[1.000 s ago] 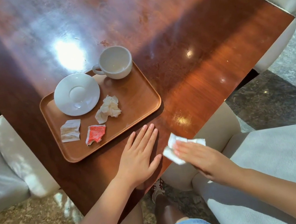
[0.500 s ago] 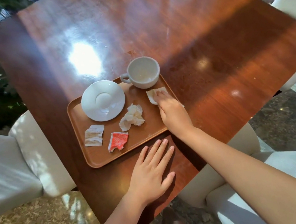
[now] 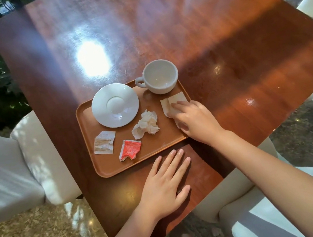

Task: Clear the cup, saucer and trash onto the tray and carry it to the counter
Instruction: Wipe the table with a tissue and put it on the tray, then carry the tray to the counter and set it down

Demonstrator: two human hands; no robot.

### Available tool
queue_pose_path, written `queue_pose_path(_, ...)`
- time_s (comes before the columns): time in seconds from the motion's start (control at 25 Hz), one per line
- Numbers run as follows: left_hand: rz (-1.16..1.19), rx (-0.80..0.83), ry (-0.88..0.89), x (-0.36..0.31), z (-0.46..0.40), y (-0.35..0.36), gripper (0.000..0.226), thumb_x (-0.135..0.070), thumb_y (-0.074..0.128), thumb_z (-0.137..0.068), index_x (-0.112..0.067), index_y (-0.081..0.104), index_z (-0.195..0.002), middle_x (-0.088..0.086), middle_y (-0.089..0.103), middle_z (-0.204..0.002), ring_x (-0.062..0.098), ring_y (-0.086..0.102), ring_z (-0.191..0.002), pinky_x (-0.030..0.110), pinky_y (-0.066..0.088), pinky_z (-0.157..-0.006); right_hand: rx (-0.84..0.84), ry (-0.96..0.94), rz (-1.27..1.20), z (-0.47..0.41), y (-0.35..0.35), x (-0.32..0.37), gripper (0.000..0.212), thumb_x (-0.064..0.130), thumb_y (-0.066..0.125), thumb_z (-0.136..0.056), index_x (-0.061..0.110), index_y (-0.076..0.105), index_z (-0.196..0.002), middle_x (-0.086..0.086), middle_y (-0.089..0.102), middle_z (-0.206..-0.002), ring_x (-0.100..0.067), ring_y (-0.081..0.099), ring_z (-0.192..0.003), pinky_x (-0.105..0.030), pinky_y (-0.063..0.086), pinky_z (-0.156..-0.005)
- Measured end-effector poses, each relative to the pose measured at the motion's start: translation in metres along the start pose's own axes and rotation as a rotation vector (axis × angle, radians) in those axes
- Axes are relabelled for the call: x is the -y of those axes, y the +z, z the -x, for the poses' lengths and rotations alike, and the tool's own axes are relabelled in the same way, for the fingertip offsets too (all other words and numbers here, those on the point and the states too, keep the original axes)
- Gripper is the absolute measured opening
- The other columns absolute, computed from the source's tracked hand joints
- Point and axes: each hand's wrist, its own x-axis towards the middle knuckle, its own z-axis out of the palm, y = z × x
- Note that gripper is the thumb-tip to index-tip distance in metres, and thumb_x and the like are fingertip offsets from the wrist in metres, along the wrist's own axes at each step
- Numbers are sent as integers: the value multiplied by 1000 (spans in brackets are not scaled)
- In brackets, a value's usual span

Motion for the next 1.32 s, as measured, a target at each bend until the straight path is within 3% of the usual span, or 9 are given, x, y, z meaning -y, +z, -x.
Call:
queue_pose_path(0.16,-29,7,6,-1,0,0,65,-50,42,-88,-27,26,-147,0,23,-155,18,16,-144,41,13,-113,45,2,-14,-3,-1,1,39,15,78,-67,13,69,-105,-20,67,-113,-38,62,-107,-47,50,-88)
queue_pose_path(0.36,-74,-33,12,-4,0,-9,61,-48,39,-88,-25,34,-144,3,33,-152,19,24,-142,42,19,-116,40,10,24,1,-4,6,37,20,74,-72,13,68,-107,-19,65,-117,-36,60,-110,-46,48,-91)
queue_pose_path(0.52,59,-300,-40,12,4,-51,44,-33,48,-88,-13,59,-126,4,57,-134,19,46,-131,40,29,-111,-105,8,32,0,-18,2,28,22,58,-80,10,67,-103,-11,69,-109,-31,63,-105,-40,49,-88)
queue_pose_path(0.64,45,-446,-179,51,16,-72,39,-26,51,-86,-10,64,-119,5,64,-125,21,53,-123,42,31,-108,-166,92,31,-3,-28,-7,27,16,56,-79,9,68,-102,-10,71,-104,-30,64,-98,-39,52,-78)
queue_pose_path(0.84,-114,-344,-575,124,25,-83,49,-30,45,-80,-6,60,-121,13,60,-127,29,53,-121,48,36,-100,1,316,39,-15,-34,-21,37,15,58,-83,8,59,-120,-14,63,-118,-36,58,-104,-43,52,-76)
queue_pose_path(0.96,-93,-217,-697,151,20,-85,50,-23,61,-81,1,56,-124,21,58,-127,36,51,-122,52,42,-95,109,391,52,-25,-34,-23,43,16,57,-85,9,52,-127,-15,57,-123,-37,53,-110,-44,51,-77)
queue_pose_path(1.12,-78,-147,-705,159,11,-88,54,-14,70,-74,4,55,-122,21,64,-113,38,58,-107,47,50,-80,154,403,83,-33,-29,-22,29,14,58,-83,1,60,-109,-19,59,-108,-38,54,-99,-44,52,-68)
queue_pose_path(1.2,-41,-176,-746,158,9,-90,45,-11,68,-76,4,56,-116,21,63,-101,40,58,-94,46,51,-70,160,415,69,-37,-29,-21,21,12,57,-83,-2,61,-98,-20,58,-100,-38,55,-93,-42,50,-64)
queue_pose_path(1.32,96,-186,-882,157,4,-94,23,-16,60,-84,-3,59,-103,15,58,-97,33,55,-92,42,49,-66,179,455,11,-43,-30,-20,15,8,56,-82,-4,59,-91,-21,57,-96,-41,57,-89,-41,48,-63)
